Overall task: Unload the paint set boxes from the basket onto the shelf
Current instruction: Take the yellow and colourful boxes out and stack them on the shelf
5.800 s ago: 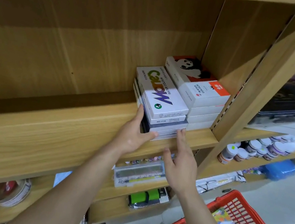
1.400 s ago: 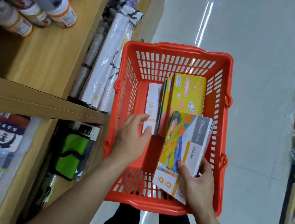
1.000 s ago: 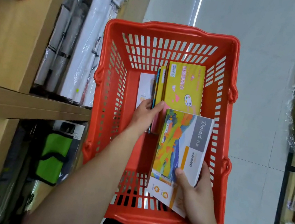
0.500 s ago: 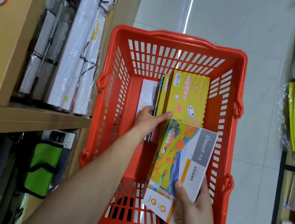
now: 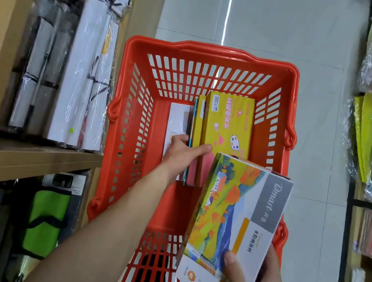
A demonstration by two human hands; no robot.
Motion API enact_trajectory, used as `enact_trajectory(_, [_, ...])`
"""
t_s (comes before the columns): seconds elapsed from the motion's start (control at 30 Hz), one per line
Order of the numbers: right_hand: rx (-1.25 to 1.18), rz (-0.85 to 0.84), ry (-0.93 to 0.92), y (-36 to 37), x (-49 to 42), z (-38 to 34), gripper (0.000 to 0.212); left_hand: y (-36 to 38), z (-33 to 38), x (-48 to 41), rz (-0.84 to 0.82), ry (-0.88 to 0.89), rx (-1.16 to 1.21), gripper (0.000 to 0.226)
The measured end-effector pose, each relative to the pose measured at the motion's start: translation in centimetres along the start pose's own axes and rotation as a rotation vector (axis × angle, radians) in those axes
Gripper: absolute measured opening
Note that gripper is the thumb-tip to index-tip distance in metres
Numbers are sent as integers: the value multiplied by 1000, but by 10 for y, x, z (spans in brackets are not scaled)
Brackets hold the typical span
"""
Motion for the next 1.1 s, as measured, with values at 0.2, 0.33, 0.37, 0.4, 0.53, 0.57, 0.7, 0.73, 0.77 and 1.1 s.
enact_trajectory(0.2, [31, 19, 4, 7, -3, 11, 63, 20, 15, 10, -146, 91, -38, 123])
enact_trajectory(0.33, [8, 9, 10, 7, -5, 20, 68, 16, 18, 13, -85, 109, -41, 88])
enact_trajectory(0.37, [4, 3, 11, 6, -5, 21, 68, 14, 20, 16, -80, 93, -37, 95])
enact_trajectory(0.4, [3, -3, 10, 6, -5, 22, 70, 11, 23, 19, -72, 80, -49, 103])
enact_trajectory(0.53, [-19, -37, 11, 5, -7, 22, 75, -15, 37, 39, 51, 154, -89, 96])
enact_trajectory(0.57, [-25, -48, 9, 4, -8, 22, 74, -22, 41, 46, 87, 160, -103, 105])
enact_trajectory(0.7, [-46, -83, 1, 3, -8, 24, 65, -42, 60, 83, 231, 231, -226, 121])
enact_trajectory(0.73, [-48, -85, -10, 4, -9, 23, 64, -46, 63, 95, 267, 246, -268, 124])
enact_trajectory(0.77, [-52, -83, -18, 4, -8, 22, 63, -49, 66, 107, 299, 258, -314, 126])
enact_trajectory(1.1, [-59, -105, -35, 4, -6, 1, 51, -86, 53, 210, 399, 235, -430, 130])
Point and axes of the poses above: each hand's wrist, its own x-axis away from the middle knuckle, its own y-axis out of the palm, z = x × y, the point moved 6 cm from there along -x, towards the middle knuckle, and after that the axes turned 3 degrees about -y, right-handed, at the moved point
